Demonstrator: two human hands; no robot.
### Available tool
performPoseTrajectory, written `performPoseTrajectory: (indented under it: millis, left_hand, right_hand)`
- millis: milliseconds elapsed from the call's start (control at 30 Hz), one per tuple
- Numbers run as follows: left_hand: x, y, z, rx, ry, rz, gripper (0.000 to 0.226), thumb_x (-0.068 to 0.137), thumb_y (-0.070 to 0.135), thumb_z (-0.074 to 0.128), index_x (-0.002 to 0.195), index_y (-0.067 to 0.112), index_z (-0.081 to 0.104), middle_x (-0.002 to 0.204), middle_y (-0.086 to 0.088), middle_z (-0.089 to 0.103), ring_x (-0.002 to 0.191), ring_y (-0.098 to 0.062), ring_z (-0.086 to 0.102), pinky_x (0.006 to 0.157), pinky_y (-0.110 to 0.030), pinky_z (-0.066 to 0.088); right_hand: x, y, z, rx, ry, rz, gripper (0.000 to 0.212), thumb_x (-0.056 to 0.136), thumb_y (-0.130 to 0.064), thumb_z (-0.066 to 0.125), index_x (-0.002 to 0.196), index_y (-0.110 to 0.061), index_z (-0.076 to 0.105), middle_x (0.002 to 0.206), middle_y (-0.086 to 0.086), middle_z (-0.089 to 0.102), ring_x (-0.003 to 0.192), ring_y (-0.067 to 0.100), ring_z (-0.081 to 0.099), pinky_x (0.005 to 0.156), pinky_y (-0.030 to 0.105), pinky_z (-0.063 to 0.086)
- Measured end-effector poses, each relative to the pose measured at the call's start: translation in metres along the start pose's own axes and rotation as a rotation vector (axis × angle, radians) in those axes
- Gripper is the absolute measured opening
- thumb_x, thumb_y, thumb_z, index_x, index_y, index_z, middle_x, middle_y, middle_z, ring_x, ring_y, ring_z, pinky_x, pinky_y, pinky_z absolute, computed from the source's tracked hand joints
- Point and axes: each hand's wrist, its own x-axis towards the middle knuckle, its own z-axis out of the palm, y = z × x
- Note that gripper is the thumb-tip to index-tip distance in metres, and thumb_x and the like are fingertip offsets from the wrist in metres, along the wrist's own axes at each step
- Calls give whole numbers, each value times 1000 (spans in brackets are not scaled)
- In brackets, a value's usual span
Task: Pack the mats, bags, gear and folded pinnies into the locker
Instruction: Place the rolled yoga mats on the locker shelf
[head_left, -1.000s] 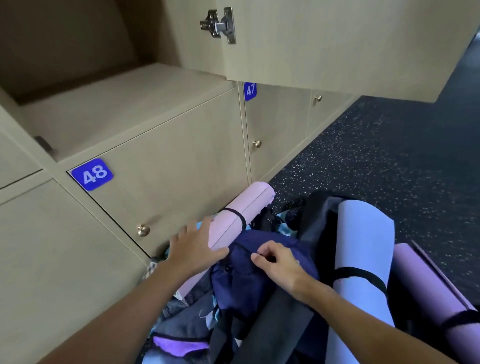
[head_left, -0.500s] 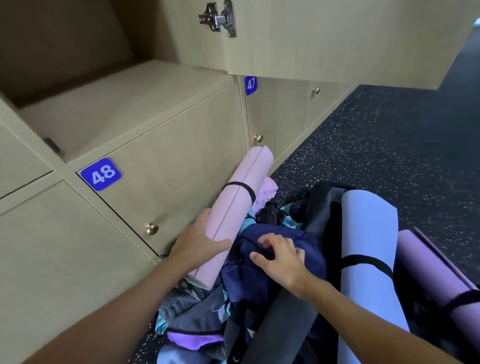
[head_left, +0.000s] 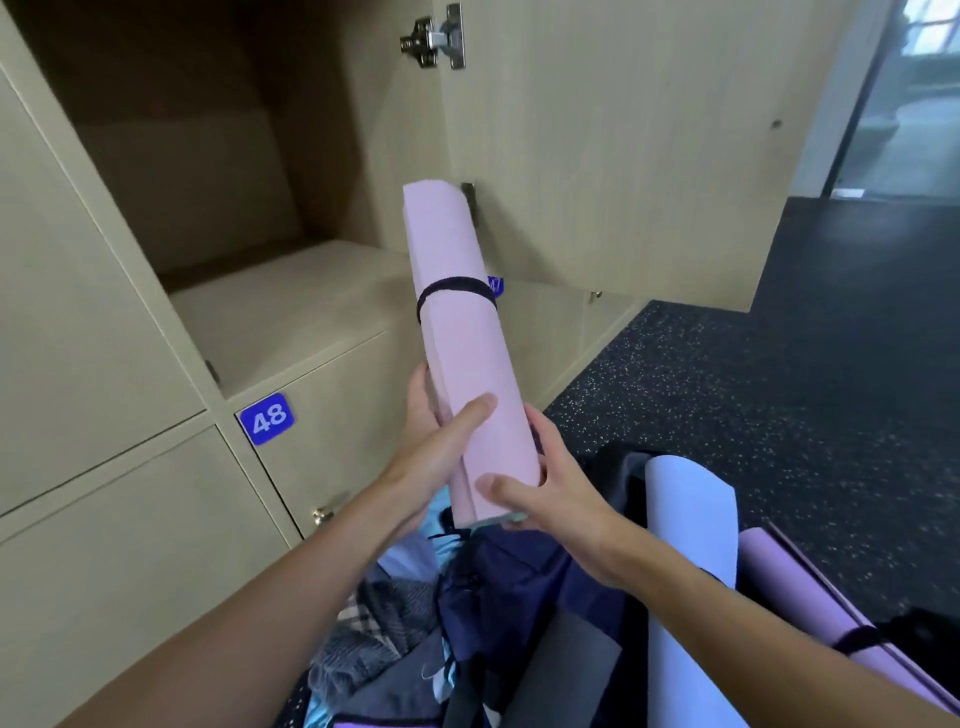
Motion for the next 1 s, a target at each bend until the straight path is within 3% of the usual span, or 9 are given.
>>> performPoseTrajectory:
  millis: [133, 233, 367, 500, 567, 667, 733, 833, 1000]
  left_hand:
    - [-2, 28, 2, -70, 110, -21, 79, 85, 37, 75, 144, 54, 24, 133, 15, 60, 114, -15, 64, 92, -48, 56]
    - [-5, 40, 13, -88, 146, -56, 81, 84, 43, 74, 144, 58, 22, 142, 14, 52, 118, -18, 61, 92, -51, 55]
    - [17, 39, 14, -78, 150, -34, 76, 86, 46, 70, 145, 54, 23, 143, 10, 51, 117, -19, 61, 83, -45, 60]
    - [53, 42, -9, 46, 118, 3, 72, 91, 42, 66, 149, 43, 22, 133, 6, 57, 109, -20, 65, 74, -41, 62]
    - [77, 48, -29, 160, 142, 29, 67, 92, 45, 64, 149, 35, 31, 121, 3, 63, 105, -19, 66, 83, -41, 59]
    - [114, 48, -68, 386, 238, 57, 54, 91, 46, 61, 140, 24, 51, 125, -2, 63, 110, -18, 61, 92, -31, 47]
    - [133, 43, -93, 692, 224, 47, 50, 94, 45, 57, 138, 22, 53, 135, -3, 59, 120, -20, 56, 100, -29, 42]
    - [157, 42, -118, 1197, 168, 105, 54, 90, 57, 51, 135, 27, 57, 138, 1, 56, 129, -21, 50, 107, -34, 38]
    - [184, 38, -133, 1390, 74, 110, 61, 86, 70, 48, 140, 41, 49, 144, 12, 49, 135, -18, 41, 107, -38, 31]
  right_hand:
    - [-13, -22, -11, -90, 23, -64, 70, 82, -18, 79, 135, -39, 39, 123, -6, 56, 104, 5, 60, 68, 10, 48]
    - [-17, -36, -21, -152, 27, -112, 65, 83, -18, 77, 130, -41, 38, 125, -7, 53, 108, 9, 59, 75, 14, 50]
    - [6, -41, -26, -254, 68, -151, 75, 69, -34, 78, 136, -36, 47, 123, -6, 58, 101, 7, 61, 75, 17, 49]
    - [48, -53, -29, -252, 84, -202, 51, 82, -4, 72, 103, -48, 55, 100, -14, 63, 75, -11, 58, 66, 10, 48]
    - [73, -61, -28, -258, 99, -216, 51, 84, -1, 69, 94, -49, 54, 95, -16, 61, 68, -12, 56, 63, 7, 47]
    - [118, -69, -22, -272, 106, -230, 47, 85, -5, 70, 111, -41, 56, 99, -18, 60, 75, -8, 57, 63, 3, 45]
    - [143, -75, -14, -307, 113, -242, 48, 84, -9, 72, 118, -37, 53, 100, -20, 58, 81, -5, 57, 64, 4, 46]
    - [177, -82, -4, -357, 139, -261, 36, 84, -8, 72, 105, -34, 56, 92, -14, 55, 78, 6, 55, 69, 18, 49]
    - [236, -81, 9, -471, 222, -260, 60, 78, -24, 77, 133, -29, 52, 126, 3, 51, 111, 17, 56, 92, 30, 48]
